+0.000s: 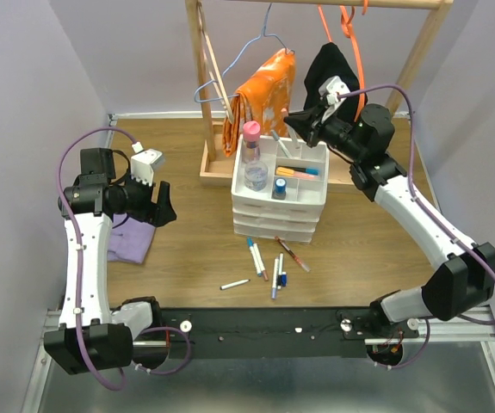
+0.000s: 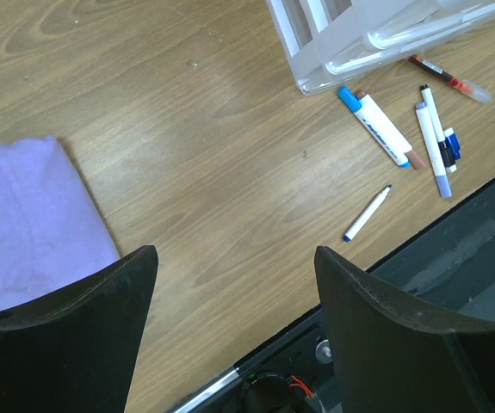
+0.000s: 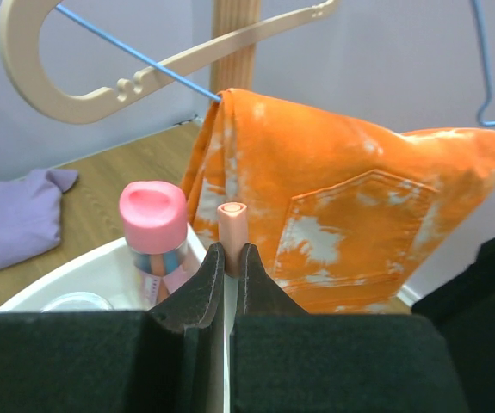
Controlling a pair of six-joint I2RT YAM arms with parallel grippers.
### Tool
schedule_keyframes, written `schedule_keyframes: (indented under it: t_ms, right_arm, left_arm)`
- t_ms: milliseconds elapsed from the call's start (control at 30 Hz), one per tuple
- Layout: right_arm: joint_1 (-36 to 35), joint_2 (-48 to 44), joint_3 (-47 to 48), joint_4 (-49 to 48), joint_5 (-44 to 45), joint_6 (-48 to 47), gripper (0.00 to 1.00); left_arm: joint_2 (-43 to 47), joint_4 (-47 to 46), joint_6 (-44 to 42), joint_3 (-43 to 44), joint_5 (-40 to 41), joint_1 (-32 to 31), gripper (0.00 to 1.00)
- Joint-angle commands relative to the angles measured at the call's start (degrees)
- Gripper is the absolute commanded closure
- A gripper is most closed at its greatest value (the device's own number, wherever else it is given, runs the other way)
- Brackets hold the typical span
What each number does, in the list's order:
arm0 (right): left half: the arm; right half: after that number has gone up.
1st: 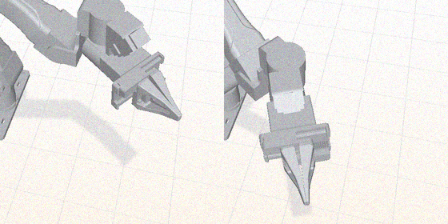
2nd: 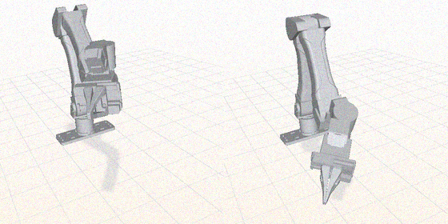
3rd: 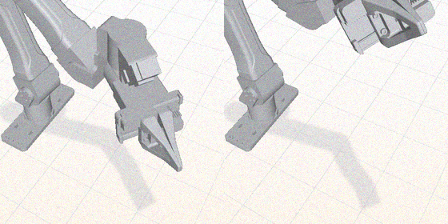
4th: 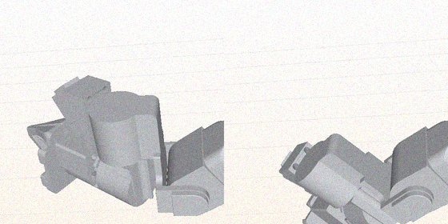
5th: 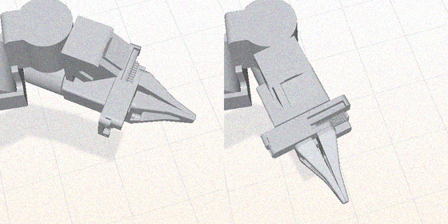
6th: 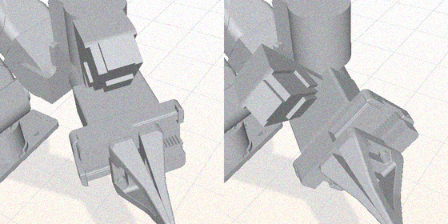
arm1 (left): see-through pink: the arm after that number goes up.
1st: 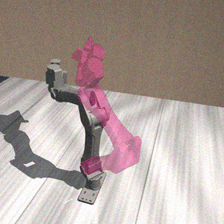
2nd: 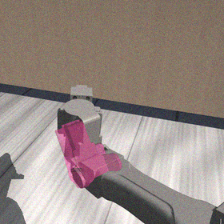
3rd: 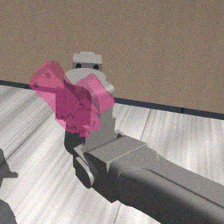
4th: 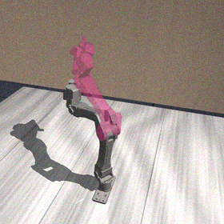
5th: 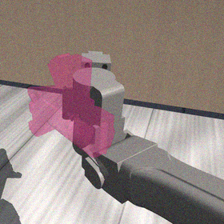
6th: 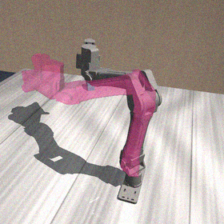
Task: Sort the stationery into containers
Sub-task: Place the pen in the storage box.
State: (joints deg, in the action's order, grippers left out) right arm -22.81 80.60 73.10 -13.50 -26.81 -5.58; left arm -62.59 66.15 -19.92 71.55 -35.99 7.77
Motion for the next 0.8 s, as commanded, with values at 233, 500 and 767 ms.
schedule_keyframes:
  t_ms: [233, 500, 767]
  right_arm:
    - [-0.04, 5.35, 1.78, 0.04, -6.50, 2.68, 0.97]
    - [-0.04, 4.75, 2.92, 3.30, -5.98, 1.63, 0.64]
    - [-0.04, 0.09, 6.96, 11.73, -5.89, 0.84, 0.56]
  left_arm:
    - [-1.22, -0.23, -0.21, 0.17, 1.89, 0.76, 0.17]
    - [-1.66, -0.85, -0.29, -0.36, 1.10, 0.76, 0.17]
    - [-0.35, -2.87, 0.50, -1.06, -1.45, 0.76, 0.17]
